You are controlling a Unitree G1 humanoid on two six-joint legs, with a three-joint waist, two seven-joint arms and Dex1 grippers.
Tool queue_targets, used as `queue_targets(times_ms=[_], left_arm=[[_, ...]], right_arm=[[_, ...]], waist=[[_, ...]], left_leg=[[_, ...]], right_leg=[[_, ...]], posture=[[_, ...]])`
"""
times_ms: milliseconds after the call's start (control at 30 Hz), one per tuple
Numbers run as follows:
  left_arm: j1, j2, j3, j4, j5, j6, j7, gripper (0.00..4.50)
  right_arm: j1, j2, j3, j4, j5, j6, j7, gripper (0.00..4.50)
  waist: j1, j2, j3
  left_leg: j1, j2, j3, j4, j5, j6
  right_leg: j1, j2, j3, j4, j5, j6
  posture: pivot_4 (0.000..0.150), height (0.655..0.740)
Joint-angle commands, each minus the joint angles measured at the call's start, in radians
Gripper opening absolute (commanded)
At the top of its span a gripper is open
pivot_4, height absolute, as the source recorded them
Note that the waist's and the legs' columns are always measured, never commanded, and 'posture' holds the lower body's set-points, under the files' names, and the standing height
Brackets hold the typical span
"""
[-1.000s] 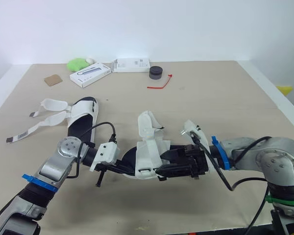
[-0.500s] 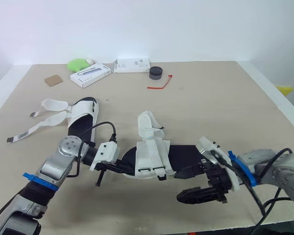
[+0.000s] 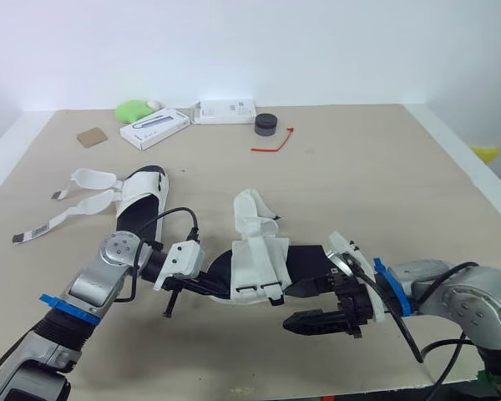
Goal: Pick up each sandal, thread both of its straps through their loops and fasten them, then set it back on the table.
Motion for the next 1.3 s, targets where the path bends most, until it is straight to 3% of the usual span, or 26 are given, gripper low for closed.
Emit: queue_targets(times_ms=[33,533,633,867,1300], left_arm=[[0.009,0.007,-0.018,-0.001,0.029,0.011,0.003,0.00],[0.020,0.013,-0.019,-0.008,0.032,0.009,0.005,0.00],[0.022,0.014,-0.020,-0.009,0.033,0.007,0.005,0.00],[0.025,0.015,-0.020,-0.004,0.036,-0.002,0.004,0.00],[0.027,0.003,-0.008,0.007,0.024,-0.004,0.023,0.00]], right_arm=[[-0.038,0.020,0.019,0.013,-0.014,0.002,-0.018,4.33],[-0.124,0.047,0.073,0.046,-0.025,0.036,0.000,4.33],[-0.130,0.053,0.075,0.059,-0.025,0.048,-0.009,3.50],[-0.153,0.067,0.081,0.075,-0.028,0.059,0.003,0.12],[-0.134,-0.038,0.133,0.024,-0.018,0.095,0.141,0.04]], waist=[[0.000,0.000,0.000],[0.000,0.000,0.000],[0.001,0.000,0.000],[0.001,0.000,0.000],[0.001,0.000,0.000]], left_leg=[[0.000,0.000,0.000,0.000,0.000,-0.001],[0.000,0.000,0.000,0.000,0.001,-0.001],[0.000,-0.001,0.000,0.000,0.001,-0.001],[0.000,-0.001,0.000,0.000,0.001,-0.001],[0.000,-0.001,-0.001,0.000,0.001,-0.001]], right_leg=[[0.000,0.000,0.000,0.000,0.000,0.000],[0.000,0.000,0.000,0.000,0.000,0.000],[0.000,0.000,0.000,0.000,0.000,0.000],[0.000,-0.002,0.000,0.000,0.000,0.000],[0.000,-0.002,-0.001,0.000,0.000,0.000]], posture=[[0.150,0.7400],[0.150,0.7400],[0.150,0.7400],[0.150,0.7400],[0.150,0.7400]])
